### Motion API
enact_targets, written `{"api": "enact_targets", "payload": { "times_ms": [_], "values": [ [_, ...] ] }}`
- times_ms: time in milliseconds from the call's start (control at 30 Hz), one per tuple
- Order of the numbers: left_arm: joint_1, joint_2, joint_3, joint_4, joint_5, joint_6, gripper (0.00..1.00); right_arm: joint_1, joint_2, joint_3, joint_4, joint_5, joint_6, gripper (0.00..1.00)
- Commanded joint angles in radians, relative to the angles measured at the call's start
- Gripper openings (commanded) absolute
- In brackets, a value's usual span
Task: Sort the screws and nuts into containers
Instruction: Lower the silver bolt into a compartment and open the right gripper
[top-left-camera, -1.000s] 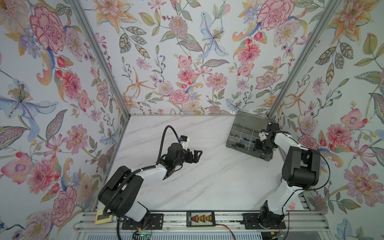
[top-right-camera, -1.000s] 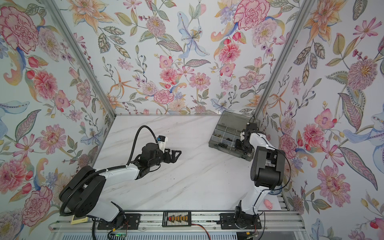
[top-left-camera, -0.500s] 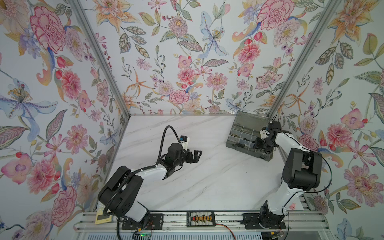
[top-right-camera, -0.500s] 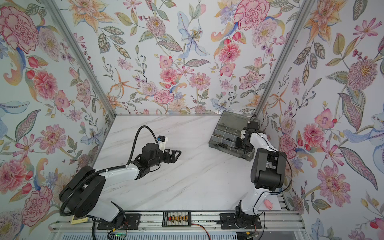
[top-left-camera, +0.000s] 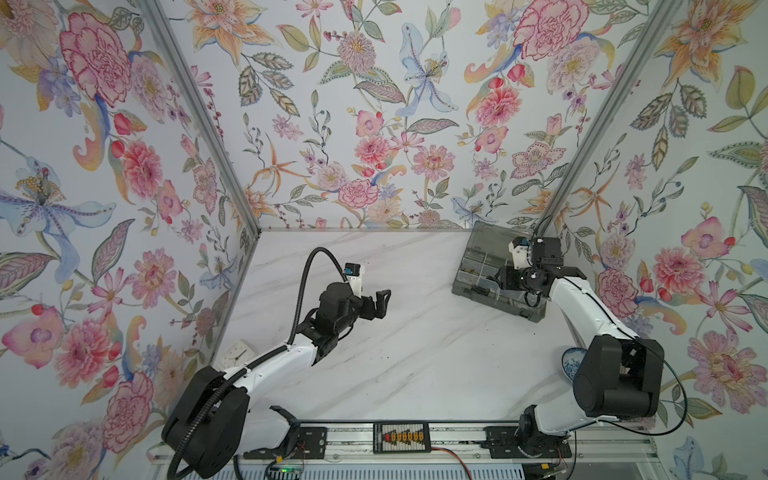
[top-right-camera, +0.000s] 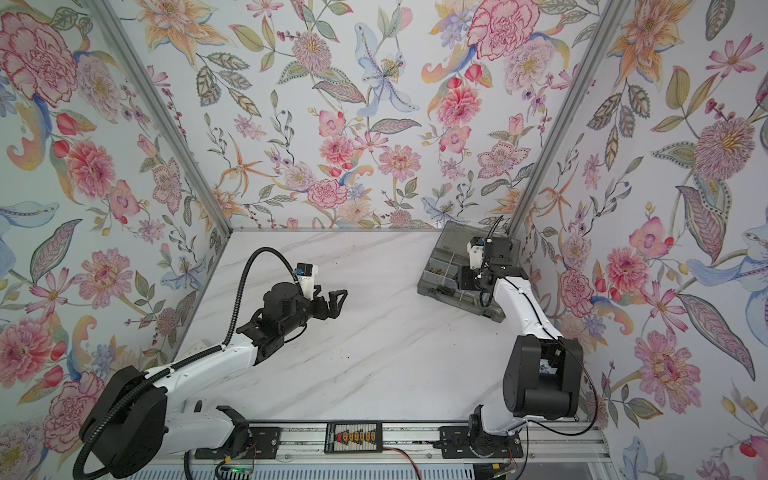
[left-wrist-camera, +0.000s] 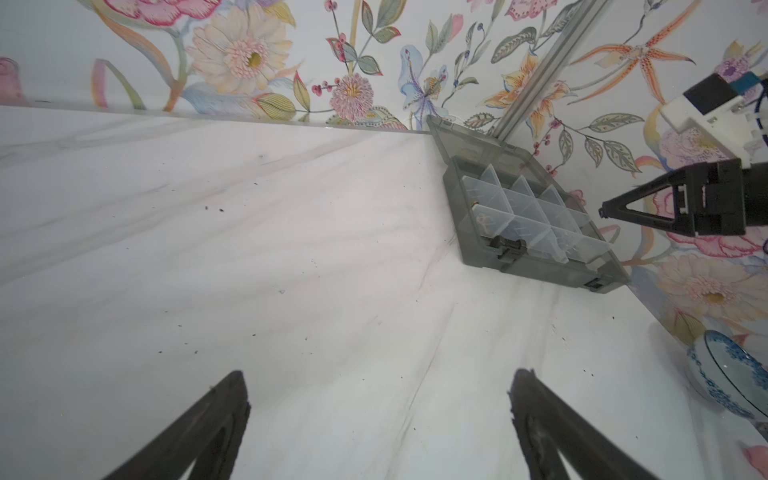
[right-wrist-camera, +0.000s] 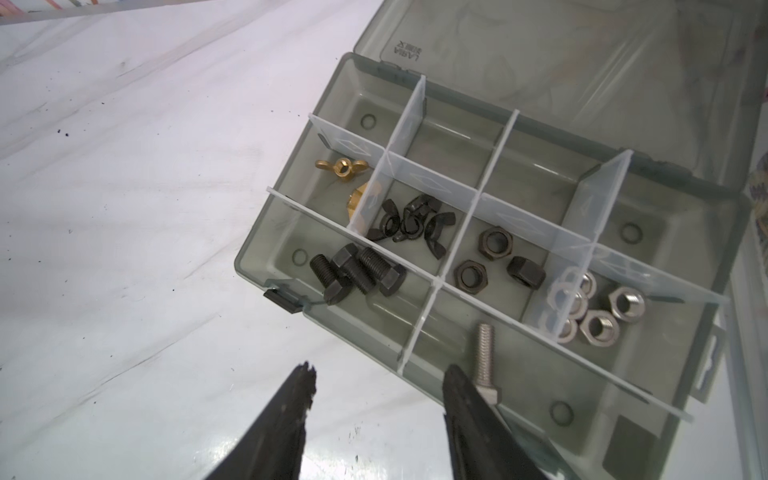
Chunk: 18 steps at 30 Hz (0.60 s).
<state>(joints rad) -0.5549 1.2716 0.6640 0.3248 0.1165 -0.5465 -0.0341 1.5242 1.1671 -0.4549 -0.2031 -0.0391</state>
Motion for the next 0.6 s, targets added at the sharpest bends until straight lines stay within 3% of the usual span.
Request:
{"api": "enact_targets", "payload": {
  "times_ms": [0, 300, 567],
  "values": [
    [0.033, -0.066, -0.002, -0.071, -0.11, 0.056, 0.99, 0.037, -0.067, -0.079, 0.143, 0.009, -0.034, 0.55],
    [0.125, -0.176, -0.017, -0.151, -0.219, 0.114, 0.99, 0.059, -0.169, -0.368, 0.567, -0.011, 0.014, 0.6],
    [0.135, -0.295, -0.13, -0.016, -0.391, 0.214, 0.99, 0.05, -0.144, -0.562, 0.854, 0.011, -0.01, 0.63]
  ]
}}
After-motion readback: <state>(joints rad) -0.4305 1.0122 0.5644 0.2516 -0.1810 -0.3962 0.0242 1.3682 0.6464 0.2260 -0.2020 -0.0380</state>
